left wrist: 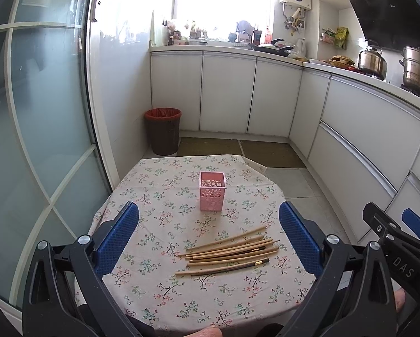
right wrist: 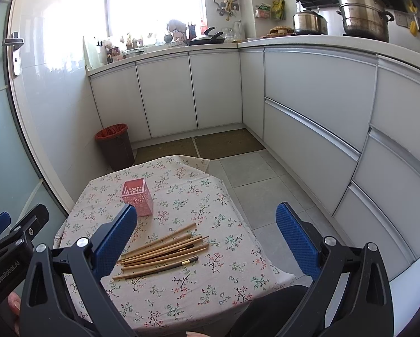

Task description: Organize utensils

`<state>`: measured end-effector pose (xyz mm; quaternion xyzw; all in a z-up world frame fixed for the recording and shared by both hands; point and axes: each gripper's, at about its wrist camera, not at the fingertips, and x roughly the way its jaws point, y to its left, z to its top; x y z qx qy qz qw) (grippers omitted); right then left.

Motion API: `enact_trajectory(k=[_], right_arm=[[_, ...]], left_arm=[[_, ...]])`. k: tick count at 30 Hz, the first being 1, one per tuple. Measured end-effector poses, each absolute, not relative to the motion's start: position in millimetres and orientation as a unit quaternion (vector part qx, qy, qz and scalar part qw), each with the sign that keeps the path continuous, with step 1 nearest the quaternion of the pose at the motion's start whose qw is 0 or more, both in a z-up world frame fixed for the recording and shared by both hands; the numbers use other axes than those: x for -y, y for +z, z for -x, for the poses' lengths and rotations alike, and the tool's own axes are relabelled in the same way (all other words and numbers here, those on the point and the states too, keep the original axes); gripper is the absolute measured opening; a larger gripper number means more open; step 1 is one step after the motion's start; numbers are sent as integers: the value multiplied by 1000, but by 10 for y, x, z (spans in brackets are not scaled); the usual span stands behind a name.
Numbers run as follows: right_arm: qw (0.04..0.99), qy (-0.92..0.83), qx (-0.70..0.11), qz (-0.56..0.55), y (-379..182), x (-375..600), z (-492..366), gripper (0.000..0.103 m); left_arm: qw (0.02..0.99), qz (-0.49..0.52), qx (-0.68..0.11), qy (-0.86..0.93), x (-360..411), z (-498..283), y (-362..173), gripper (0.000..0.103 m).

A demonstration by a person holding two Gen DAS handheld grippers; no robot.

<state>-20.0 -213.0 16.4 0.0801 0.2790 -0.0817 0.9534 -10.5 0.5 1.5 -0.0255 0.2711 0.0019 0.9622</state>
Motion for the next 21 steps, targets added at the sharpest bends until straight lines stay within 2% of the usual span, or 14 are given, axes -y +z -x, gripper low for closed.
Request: enact_trajectory(k=[21], right_arm=[[952, -80, -284, -80, 162, 2133, 178, 96]], left_arm=[[960, 24, -279, 6, 10, 63, -27, 96]])
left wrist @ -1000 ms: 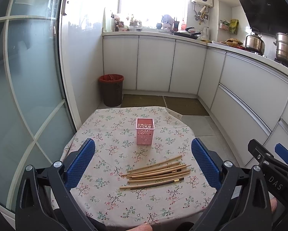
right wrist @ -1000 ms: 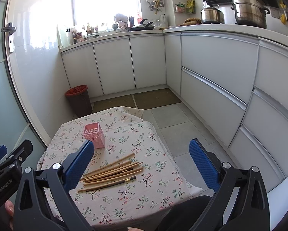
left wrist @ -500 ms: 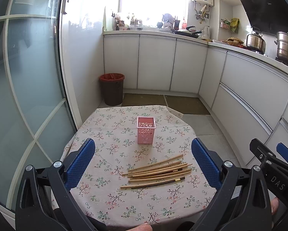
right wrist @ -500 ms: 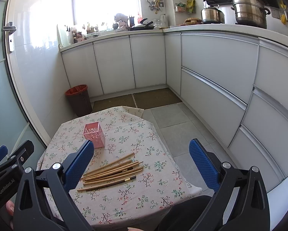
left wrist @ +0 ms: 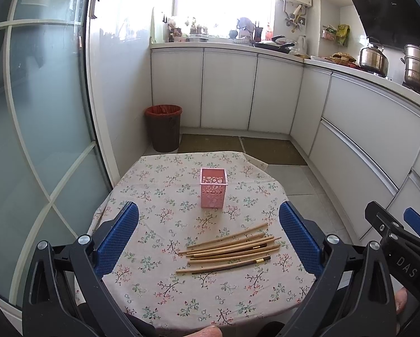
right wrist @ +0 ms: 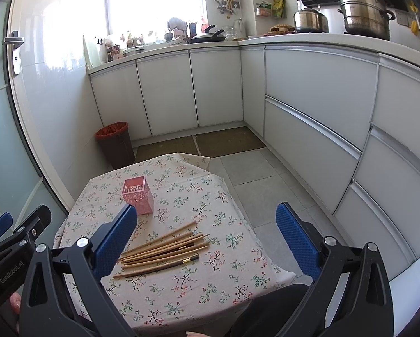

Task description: Organize utensils

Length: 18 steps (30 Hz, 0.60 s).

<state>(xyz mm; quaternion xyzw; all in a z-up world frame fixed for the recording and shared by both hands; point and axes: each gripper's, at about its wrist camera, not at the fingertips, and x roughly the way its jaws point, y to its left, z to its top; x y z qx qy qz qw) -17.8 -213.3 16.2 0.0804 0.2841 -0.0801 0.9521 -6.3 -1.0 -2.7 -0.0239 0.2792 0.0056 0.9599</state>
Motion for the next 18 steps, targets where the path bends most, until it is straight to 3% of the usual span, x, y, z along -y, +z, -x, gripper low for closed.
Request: enact_trajectory(k=[18], right_arm=[[952, -80, -284, -80, 148, 2138, 169, 96]], left_arm=[[959, 23, -283, 7, 7, 42, -61, 96]])
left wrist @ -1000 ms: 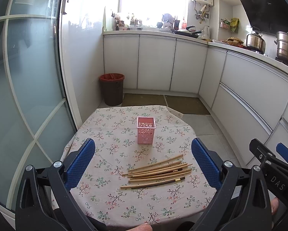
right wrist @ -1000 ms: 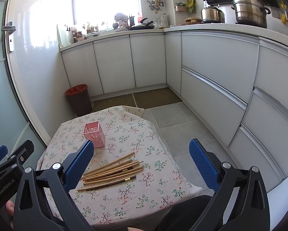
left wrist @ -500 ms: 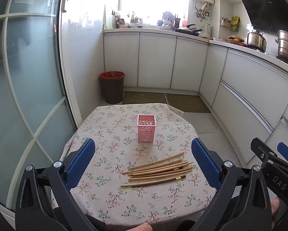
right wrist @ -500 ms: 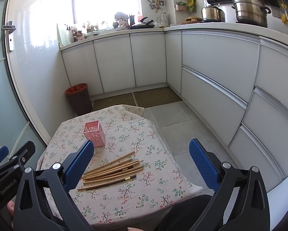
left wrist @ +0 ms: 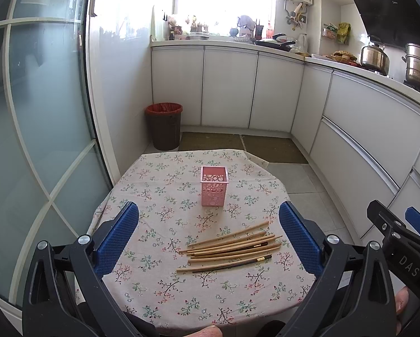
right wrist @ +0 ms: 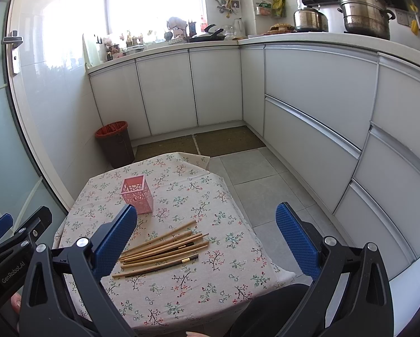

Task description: Organize utensils

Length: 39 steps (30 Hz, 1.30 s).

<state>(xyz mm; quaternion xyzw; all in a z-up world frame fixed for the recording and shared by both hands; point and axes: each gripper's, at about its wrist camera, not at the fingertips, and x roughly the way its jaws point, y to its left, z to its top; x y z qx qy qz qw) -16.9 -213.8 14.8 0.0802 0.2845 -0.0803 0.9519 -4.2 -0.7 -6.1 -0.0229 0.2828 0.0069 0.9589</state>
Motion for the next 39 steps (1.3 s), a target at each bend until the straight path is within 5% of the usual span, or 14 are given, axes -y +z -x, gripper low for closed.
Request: enact_trajectory(k=[9, 15, 23, 28, 31, 39], right_arm=[[932, -82, -325, -138, -64, 2315, -2, 96], [867, -58, -416, -267, -796, 2863, -447, 96], [815, -66, -482, -316, -1736, 3280, -936, 96], [794, -76, -508, -325, -2015, 3385, -1111, 96], [782, -82, -519, -335, -2156, 3446, -1178, 96], [764, -84, -543, -339, -2329, 3408, -1305, 96]], left_arm=[[938, -6, -347, -15, 82, -348, -347, 96], [860, -35, -506, -58, 244, -1304, -1282, 96], [800, -73, -587, -95, 746, -2265, -2208, 95], [773, -126, -609, -123, 1227, -2728, -2611, 83], [755, -139, -627, -134, 1346, -2911, -2819, 64], [745, -154, -628, -164, 1371, -3011, -2962, 60]])
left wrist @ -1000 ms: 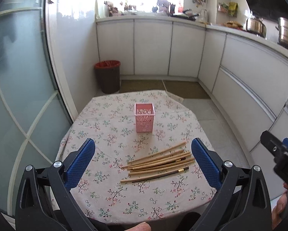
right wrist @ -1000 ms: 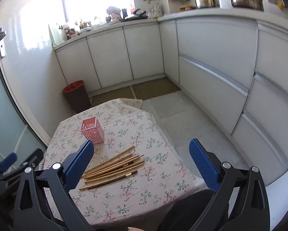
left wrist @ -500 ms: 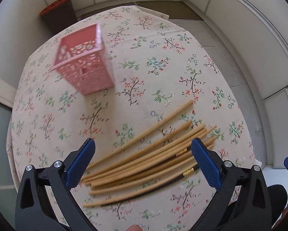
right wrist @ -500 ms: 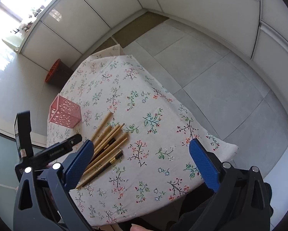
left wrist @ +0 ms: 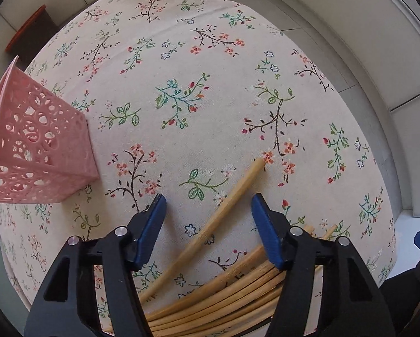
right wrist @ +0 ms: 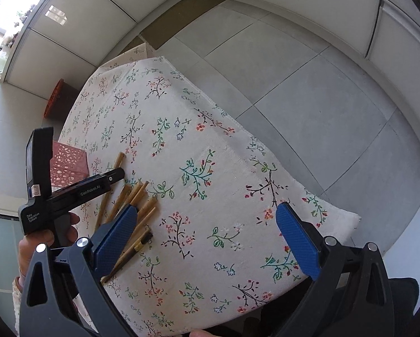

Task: Organize utensils
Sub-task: 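Grasp one wooden chopstick with the left gripper while the right tool approaches the pile, then grasp a chopstick with the right gripper while the left gripper lifts its chopstick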

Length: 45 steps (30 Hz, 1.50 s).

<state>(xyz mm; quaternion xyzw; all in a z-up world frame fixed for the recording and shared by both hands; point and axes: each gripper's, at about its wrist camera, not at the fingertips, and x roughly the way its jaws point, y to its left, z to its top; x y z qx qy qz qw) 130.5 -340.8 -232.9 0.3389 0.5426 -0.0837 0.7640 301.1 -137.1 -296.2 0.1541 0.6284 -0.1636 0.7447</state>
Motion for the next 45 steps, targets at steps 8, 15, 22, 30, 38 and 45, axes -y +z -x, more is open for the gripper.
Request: enact_trajectory(k=[8, 15, 22, 30, 38, 45], right_arm=[[759, -81, -555, -332, -2305, 3191, -1515, 96], [746, -44, -565, -349, -2192, 2825, -1879, 81], [759, -17, -586, -282, -2246, 2380, -1900, 70], [788, 51, -610, -57, -2291, 1486, -2492, 70], [770, 60, -635, 3, -2689, 1169, -2635, 50], [799, 55, -599, 0, -2531, 1167, -2581, 8]], left_arm=[[769, -139, -599, -173, 1135, -2932, -2851, 9], [832, -113, -515, -170, 724, -2500, -2135, 6], [877, -48, -447, -170, 45, -1867, -1458, 6], [906, 27, -399, -141, -546, -1634, -1131, 6], [905, 56, -400, -133, -822, -1640, -1170, 6], [907, 58, -395, -136, -806, -1605, -1120, 6]])
